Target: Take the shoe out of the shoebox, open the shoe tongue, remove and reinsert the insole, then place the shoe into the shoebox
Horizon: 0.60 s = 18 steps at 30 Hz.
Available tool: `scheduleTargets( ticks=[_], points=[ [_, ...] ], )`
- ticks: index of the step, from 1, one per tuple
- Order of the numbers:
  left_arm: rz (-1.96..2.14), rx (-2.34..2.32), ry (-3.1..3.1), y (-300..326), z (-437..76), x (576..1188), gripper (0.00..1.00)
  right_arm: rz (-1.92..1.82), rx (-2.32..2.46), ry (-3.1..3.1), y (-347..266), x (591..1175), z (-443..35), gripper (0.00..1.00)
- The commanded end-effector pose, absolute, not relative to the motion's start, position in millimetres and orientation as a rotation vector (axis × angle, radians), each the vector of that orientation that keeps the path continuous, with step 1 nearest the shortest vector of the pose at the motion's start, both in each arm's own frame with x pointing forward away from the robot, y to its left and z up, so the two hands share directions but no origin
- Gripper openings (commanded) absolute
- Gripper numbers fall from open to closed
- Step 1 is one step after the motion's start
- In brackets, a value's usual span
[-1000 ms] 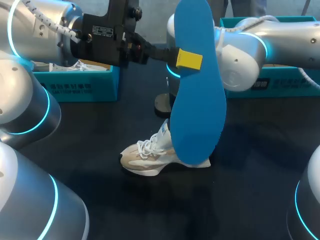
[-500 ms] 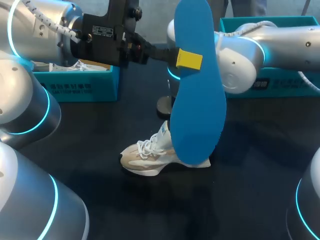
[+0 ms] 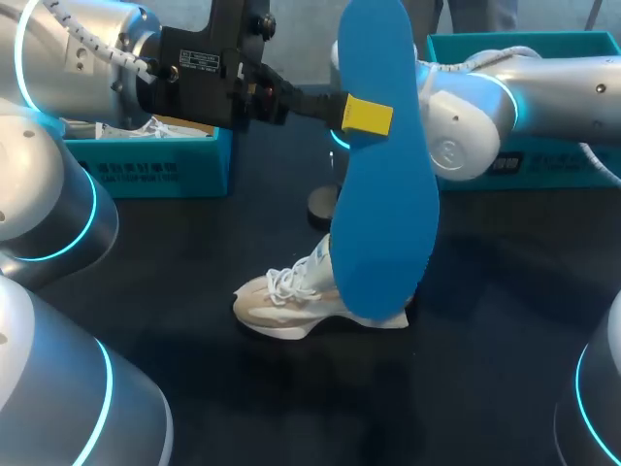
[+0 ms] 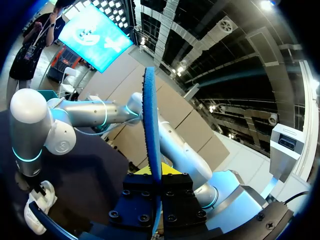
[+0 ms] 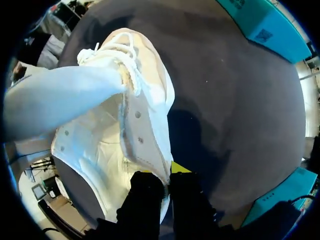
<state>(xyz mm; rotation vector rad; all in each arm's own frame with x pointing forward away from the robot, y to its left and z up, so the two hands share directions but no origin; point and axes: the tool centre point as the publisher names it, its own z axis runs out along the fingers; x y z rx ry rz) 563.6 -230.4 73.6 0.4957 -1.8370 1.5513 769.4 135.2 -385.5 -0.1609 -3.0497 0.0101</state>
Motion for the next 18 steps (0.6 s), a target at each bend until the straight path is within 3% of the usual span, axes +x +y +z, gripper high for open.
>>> scheduleTargets(
  ticks=[1, 18],
  points=[
    [1.554, 0.495, -1.835, -231, 72, 563, 0.00, -0.018, -0.289, -3.014, 132, 762, -379, 0.00],
    [1.554, 0.495, -1.835, -231, 72, 563, 0.00, -0.229, -1.270, -2.753, 120, 712, -336, 0.00]
  ],
)
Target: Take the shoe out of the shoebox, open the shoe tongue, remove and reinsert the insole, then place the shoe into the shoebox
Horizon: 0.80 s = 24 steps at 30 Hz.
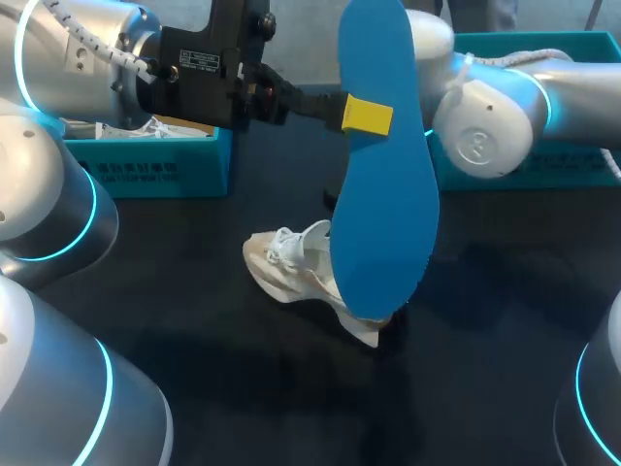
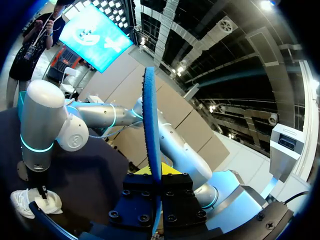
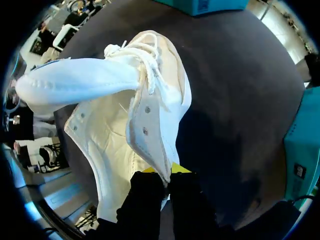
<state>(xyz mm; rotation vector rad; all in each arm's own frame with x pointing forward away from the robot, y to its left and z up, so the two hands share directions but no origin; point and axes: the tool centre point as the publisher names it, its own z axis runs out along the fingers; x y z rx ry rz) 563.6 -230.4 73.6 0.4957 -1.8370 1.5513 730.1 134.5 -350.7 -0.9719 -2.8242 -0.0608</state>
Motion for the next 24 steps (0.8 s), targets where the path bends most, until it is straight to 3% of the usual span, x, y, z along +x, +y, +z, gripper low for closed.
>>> scheduleTargets(
  ticks=[1, 9, 24],
  points=[
    [1.554, 0.495, -1.835, -231, 72, 563, 0.00, -0.254, -1.324, -2.731, 120, 709, -334, 0.00],
    [1.554, 0.495, -1.835, -231, 72, 563, 0.00, -0.528, -1.513, -2.570, 133, 693, -329, 0.00],
    [1.554, 0.495, -1.835, -231, 72, 563, 0.00, -0.502, -1.571, -2.529, 134, 694, -332, 0.00]
  ],
)
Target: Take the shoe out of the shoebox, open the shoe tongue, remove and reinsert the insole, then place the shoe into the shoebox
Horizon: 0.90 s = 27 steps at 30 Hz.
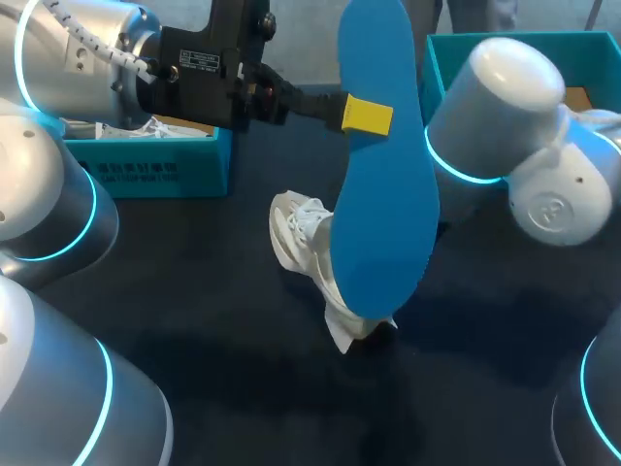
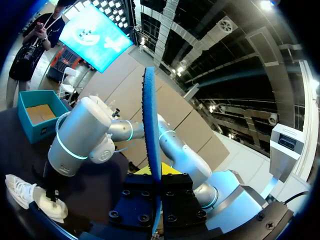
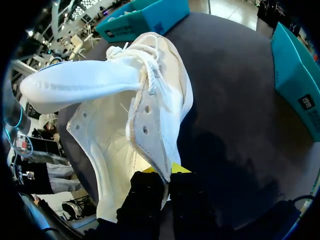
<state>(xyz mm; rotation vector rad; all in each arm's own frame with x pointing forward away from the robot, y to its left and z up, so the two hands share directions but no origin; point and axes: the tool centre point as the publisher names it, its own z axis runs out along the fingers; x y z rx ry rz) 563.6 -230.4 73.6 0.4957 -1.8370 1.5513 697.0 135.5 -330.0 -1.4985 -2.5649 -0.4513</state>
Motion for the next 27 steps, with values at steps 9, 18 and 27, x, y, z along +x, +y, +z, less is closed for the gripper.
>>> scheduleTargets(
  ticks=[9, 18, 27],
  points=[
    [1.554, 0.495, -1.835, -231, 72, 563, 0.00, -0.393, -1.907, -2.330, 139, 689, -342, 0.00],
    [1.554, 0.495, -1.835, -231, 72, 563, 0.00, -0.414, -2.042, -2.211, 143, 685, -344, 0.00],
    [1.554, 0.495, -1.835, -231, 72, 563, 0.00, -0.431, -2.130, -2.133, 145, 676, -361, 0.00]
  ],
)
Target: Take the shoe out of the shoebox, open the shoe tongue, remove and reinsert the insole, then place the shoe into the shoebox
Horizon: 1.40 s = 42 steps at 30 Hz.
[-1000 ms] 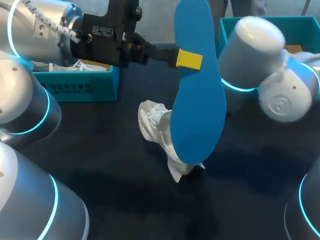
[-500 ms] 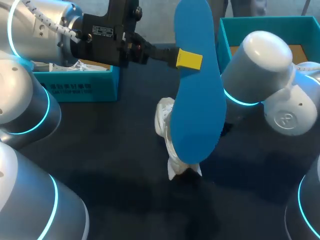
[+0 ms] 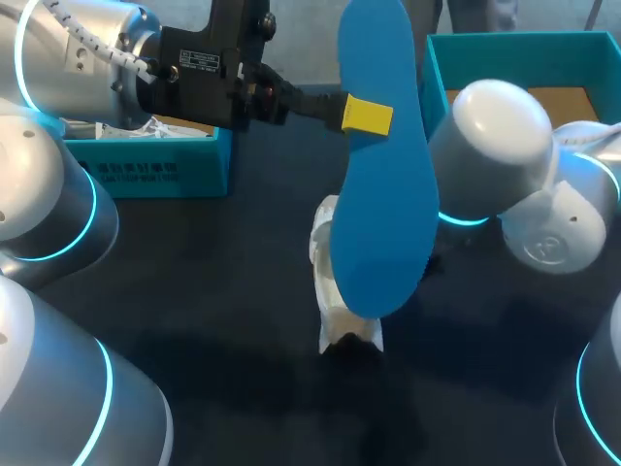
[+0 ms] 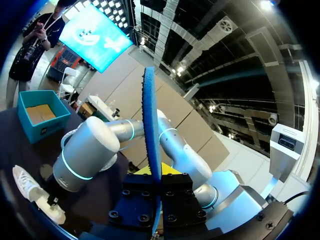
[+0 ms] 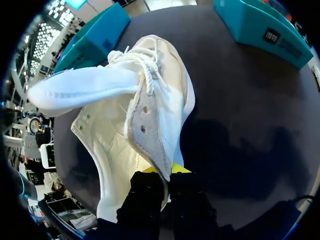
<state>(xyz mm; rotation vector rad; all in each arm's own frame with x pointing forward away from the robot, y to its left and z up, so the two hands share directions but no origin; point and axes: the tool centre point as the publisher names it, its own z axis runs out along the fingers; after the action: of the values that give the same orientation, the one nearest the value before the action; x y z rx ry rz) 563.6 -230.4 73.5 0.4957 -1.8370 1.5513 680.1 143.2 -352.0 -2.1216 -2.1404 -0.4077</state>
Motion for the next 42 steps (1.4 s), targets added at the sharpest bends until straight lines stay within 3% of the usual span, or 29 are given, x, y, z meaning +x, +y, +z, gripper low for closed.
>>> scheduleTargets(
  ticks=[1, 18, 19, 20, 21, 34, 42],
  points=[
    [1.554, 0.495, -1.835, -231, 72, 563, 0.00, -0.429, -2.129, -2.135, 146, 676, -364, 0.00],
    [1.554, 0.495, -1.835, -231, 72, 563, 0.00, -0.412, -2.148, -2.082, 155, 678, -388, 0.02],
    [1.554, 0.495, -1.835, -231, 72, 563, 0.00, -0.411, -2.150, -2.080, 154, 678, -387, 0.32],
    [1.554, 0.495, -1.835, -231, 72, 563, 0.00, -0.411, -2.152, -2.078, 153, 678, -385, 0.49],
    [1.554, 0.495, -1.835, -231, 72, 563, 0.00, -0.415, -2.151, -2.069, 152, 678, -383, 1.00],
    [1.554, 0.495, -1.835, -231, 72, 563, 0.00, -0.711, -1.977, -1.907, 151, 679, -322, 1.00],
    [1.554, 0.495, -1.835, -231, 72, 563, 0.00, -0.711, -1.977, -1.907, 151, 679, -322, 1.00]
  ],
)
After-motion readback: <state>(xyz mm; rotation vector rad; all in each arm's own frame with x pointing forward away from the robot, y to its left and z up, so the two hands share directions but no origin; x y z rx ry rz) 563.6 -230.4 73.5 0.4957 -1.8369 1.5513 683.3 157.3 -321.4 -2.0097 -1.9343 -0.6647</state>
